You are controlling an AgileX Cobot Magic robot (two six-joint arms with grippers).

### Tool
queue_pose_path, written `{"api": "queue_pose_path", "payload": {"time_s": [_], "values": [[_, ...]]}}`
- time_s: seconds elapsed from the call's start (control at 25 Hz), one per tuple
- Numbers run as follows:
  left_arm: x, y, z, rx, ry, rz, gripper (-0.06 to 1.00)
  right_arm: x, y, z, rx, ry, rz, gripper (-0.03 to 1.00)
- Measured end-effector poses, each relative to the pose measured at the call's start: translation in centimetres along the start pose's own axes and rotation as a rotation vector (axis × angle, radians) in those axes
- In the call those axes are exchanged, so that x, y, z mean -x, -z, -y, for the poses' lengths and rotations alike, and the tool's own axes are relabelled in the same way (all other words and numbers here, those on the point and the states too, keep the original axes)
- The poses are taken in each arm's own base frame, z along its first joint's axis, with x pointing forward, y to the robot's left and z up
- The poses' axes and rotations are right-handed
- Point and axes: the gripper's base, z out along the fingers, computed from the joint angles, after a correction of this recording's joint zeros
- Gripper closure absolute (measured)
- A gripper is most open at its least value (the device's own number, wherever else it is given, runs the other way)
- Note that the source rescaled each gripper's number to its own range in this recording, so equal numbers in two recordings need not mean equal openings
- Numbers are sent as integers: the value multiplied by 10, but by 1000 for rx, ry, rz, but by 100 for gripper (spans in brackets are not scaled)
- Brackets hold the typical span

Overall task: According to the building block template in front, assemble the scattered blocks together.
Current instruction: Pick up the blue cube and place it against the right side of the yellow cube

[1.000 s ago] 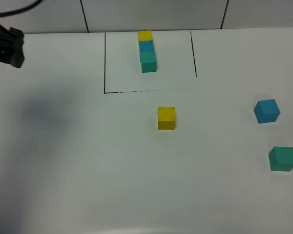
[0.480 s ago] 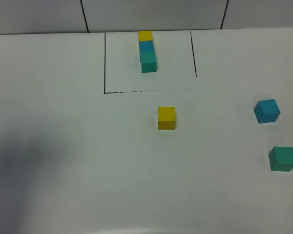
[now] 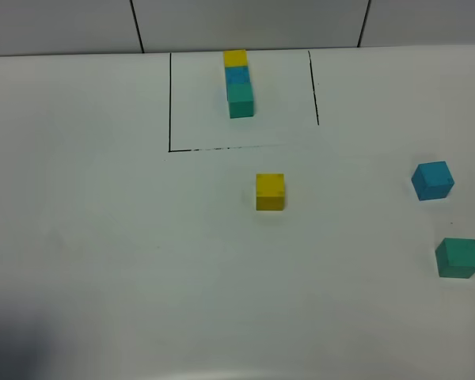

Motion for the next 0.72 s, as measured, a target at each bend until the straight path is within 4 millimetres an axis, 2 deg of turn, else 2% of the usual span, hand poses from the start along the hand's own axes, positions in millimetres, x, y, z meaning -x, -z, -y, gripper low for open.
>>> {"api": "queue_pose_path", "payload": {"time_s": [0.12,0.36,0.72], "values": [[-27,-3,6,-59,-10,11,10,0,0,0,0,0,0,16],[-67,-9,11,-101,-46,49,13,0,0,0,3,-1,0,16],[-107,-5,13,-98,-63,153,17,0,0,0,3,-1,0,16]]}}
